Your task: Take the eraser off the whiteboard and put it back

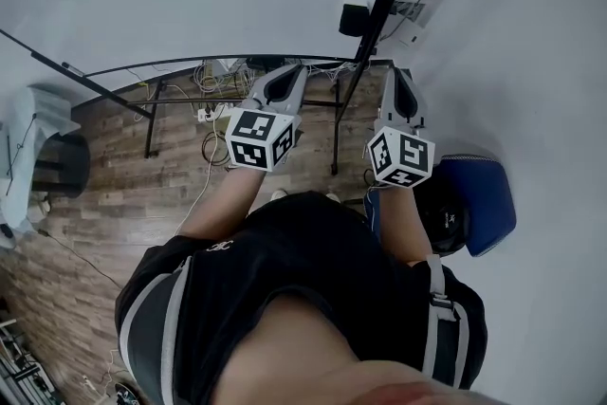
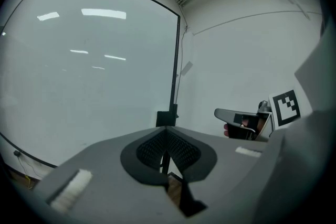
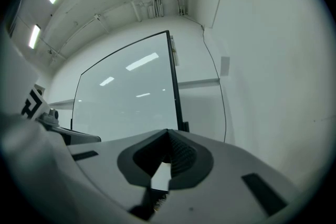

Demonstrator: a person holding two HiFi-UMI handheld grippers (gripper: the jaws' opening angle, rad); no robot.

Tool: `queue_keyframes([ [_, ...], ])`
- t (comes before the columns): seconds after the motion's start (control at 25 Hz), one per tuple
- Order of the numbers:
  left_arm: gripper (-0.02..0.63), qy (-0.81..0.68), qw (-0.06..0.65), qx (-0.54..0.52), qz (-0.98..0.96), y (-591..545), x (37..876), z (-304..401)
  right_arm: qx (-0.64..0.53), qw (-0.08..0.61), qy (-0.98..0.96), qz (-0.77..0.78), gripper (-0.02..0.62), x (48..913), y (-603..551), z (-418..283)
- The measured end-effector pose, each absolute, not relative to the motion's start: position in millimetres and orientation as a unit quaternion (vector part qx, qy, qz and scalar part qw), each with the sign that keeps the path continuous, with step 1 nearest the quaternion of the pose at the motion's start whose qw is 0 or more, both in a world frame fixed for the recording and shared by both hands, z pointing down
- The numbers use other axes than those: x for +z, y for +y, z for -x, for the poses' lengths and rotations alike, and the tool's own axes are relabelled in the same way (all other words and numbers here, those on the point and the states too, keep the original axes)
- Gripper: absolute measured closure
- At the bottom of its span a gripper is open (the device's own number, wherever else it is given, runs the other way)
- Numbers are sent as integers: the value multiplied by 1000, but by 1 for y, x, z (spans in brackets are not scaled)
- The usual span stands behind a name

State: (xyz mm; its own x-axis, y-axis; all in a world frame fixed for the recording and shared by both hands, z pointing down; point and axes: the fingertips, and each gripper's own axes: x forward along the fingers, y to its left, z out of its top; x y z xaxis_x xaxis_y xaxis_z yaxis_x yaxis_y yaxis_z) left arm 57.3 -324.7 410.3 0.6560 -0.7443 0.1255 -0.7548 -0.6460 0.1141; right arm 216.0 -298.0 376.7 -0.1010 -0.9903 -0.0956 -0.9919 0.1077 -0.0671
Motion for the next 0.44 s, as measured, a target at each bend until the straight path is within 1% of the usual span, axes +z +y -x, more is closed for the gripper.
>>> queue_keyframes([
  [0.44, 597, -415, 81, 30, -905, -325, 409, -51, 3, 62, 753, 655, 589, 376, -305, -207],
])
